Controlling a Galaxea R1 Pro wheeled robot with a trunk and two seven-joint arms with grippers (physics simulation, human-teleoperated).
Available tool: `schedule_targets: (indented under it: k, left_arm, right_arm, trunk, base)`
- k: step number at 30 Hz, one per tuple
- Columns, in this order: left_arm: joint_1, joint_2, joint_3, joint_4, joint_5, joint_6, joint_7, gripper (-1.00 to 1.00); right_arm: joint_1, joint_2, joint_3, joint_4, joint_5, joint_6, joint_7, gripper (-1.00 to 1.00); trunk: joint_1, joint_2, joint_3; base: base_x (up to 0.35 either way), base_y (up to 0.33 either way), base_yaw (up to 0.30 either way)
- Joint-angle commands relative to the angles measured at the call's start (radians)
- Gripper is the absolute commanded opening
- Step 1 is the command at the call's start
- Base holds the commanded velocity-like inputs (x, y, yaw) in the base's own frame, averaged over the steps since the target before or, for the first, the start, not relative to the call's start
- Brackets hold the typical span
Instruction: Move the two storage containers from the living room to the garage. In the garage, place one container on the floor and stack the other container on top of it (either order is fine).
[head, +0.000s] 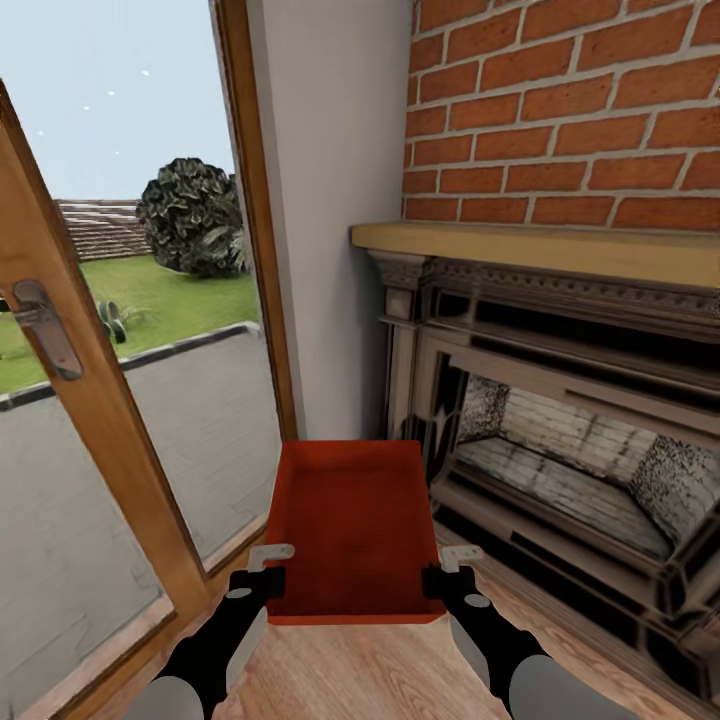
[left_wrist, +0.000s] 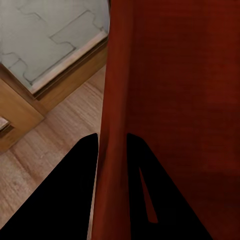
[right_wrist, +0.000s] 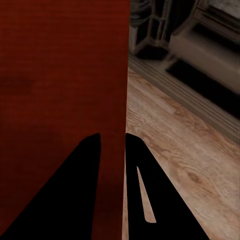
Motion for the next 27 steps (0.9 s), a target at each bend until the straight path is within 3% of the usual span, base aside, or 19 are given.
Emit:
schedule_targets:
  k: [1, 27]
  left_arm:
    - [-0.001, 0.001, 0.003, -0.021, -0.017, -0.025, 0.017, -1.0]
    - [-0.001, 0.002, 0.002, -0.026, -0.017, -0.025, 0.017, -1.0]
  right_arm:
    - [0.0, -0.001, -0.003, 0.004, -0.013, -0.004, -0.093, -1.0]
    - [0.0, 0.001, -0.004, 0.004, -0.014, 0.001, -0.095, -1.0]
  trunk:
    - [0.0, -0.001, 0.0]
    - [0.0, -0.001, 0.042]
  base:
    - [0.0, 0.0, 0.0]
    - [0.0, 0.0, -0.033]
